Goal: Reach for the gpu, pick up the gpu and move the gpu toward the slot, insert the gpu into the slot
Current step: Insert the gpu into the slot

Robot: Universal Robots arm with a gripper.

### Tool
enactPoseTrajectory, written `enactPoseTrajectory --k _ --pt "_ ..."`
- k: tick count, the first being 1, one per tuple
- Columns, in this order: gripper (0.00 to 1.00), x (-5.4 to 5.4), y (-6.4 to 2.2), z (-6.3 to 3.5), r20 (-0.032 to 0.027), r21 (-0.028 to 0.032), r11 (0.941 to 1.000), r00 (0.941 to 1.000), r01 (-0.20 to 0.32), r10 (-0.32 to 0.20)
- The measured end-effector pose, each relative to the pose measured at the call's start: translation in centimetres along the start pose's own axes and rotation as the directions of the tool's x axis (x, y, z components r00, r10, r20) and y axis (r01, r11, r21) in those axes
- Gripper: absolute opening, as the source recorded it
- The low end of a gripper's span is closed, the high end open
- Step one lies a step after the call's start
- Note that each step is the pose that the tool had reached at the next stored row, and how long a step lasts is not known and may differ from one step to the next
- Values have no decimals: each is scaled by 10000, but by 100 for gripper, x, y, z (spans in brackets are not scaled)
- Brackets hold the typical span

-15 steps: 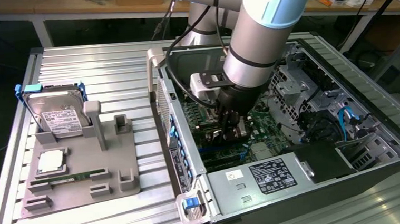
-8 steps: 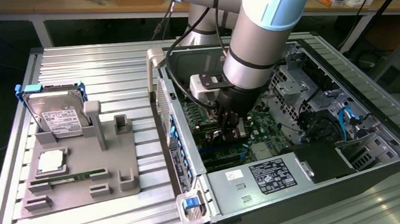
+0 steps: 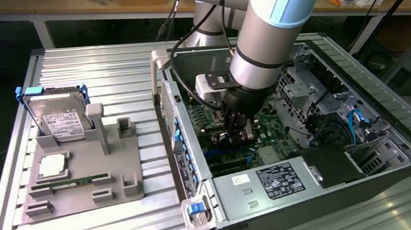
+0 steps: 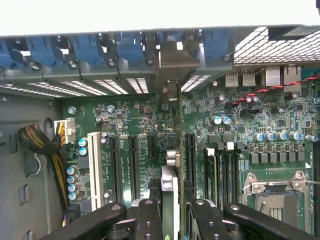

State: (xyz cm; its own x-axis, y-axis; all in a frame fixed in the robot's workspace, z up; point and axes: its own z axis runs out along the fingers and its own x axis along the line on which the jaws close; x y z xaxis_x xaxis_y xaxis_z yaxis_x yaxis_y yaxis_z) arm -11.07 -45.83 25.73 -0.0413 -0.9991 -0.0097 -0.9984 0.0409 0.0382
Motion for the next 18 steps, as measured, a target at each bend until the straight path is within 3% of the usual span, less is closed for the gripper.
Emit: enactPoseTrajectory --k 8,18 --pt "27 12 0 10 -7 -55 10000 10000 -1 1" --pt "27 13 -2 75 -9 -77 10000 10000 -1 1"
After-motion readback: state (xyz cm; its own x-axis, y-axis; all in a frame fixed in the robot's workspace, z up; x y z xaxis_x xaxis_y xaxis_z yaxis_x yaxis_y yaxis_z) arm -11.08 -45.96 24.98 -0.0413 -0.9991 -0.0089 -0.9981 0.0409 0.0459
